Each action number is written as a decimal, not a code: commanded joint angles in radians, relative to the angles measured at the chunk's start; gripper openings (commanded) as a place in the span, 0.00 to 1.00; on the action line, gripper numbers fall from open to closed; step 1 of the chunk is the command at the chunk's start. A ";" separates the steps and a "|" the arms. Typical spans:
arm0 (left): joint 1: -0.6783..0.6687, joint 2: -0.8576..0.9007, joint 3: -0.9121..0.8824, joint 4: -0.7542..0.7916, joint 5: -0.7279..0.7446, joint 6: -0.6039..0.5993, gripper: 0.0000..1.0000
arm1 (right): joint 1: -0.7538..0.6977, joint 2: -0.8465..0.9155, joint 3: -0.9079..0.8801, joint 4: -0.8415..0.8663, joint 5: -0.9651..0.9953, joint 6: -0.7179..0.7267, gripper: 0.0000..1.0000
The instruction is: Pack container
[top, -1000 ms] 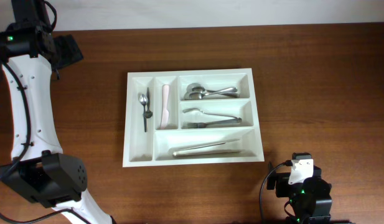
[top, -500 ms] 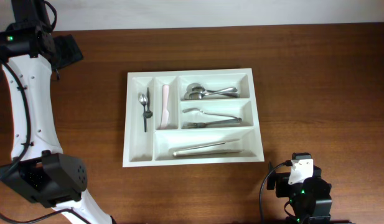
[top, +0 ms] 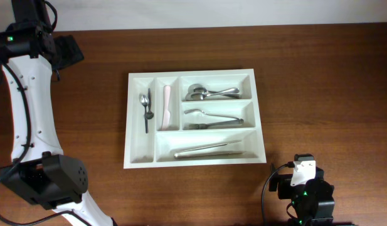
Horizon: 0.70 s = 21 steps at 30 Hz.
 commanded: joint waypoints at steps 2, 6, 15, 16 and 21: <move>0.001 -0.005 0.008 -0.001 -0.008 -0.003 0.99 | 0.006 -0.011 -0.005 -0.012 0.002 -0.003 0.99; 0.001 -0.005 0.008 -0.001 -0.008 -0.003 0.99 | 0.006 -0.011 -0.005 -0.012 0.002 -0.003 0.99; 0.001 -0.027 0.008 0.000 -0.002 -0.005 0.99 | 0.006 -0.011 -0.005 -0.012 0.002 -0.003 0.99; -0.001 -0.038 0.008 0.001 0.005 -0.015 0.99 | 0.006 -0.011 -0.005 -0.012 0.002 -0.003 0.99; -0.030 -0.124 0.003 0.105 0.030 -0.071 0.99 | 0.006 -0.011 -0.005 -0.012 0.002 -0.003 0.99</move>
